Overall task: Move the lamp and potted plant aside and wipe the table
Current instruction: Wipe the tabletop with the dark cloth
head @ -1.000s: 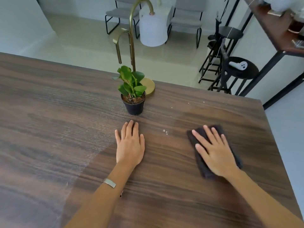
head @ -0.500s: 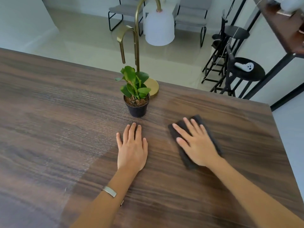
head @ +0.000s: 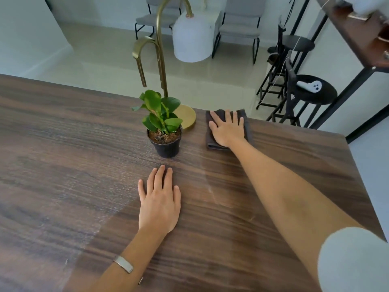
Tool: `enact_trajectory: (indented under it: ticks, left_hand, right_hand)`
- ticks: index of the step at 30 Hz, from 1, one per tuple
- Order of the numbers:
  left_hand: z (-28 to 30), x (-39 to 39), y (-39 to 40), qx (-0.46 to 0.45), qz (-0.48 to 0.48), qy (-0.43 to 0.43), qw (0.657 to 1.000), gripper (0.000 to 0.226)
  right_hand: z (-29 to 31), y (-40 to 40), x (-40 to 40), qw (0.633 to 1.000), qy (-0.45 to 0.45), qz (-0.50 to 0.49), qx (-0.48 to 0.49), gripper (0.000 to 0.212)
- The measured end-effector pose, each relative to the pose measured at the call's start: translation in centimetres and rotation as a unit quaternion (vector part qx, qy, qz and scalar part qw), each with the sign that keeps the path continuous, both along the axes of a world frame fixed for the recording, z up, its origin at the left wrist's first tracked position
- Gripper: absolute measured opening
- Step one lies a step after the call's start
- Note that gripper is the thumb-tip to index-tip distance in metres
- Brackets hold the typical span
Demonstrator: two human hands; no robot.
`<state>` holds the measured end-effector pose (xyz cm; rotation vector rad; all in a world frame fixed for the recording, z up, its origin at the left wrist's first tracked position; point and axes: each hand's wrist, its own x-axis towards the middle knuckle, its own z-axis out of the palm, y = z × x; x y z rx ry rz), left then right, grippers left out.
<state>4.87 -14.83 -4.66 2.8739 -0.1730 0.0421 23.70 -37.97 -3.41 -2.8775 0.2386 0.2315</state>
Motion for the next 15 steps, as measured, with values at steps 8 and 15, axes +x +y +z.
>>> enact_trajectory:
  ticks: [8,15]
  left_hand:
    - [0.1,-0.1,-0.4,0.008,0.0,-0.004,1.0,0.053]
    - [0.3,-0.2,-0.3,0.011,0.002,-0.003,1.0,0.053]
  right_hand:
    - [0.3,-18.5,-8.8,0.975,0.008,-0.217,-0.036,0.058]
    - [0.2,-10.5,-12.5,0.993,-0.009,-0.117,-0.019,0.056]
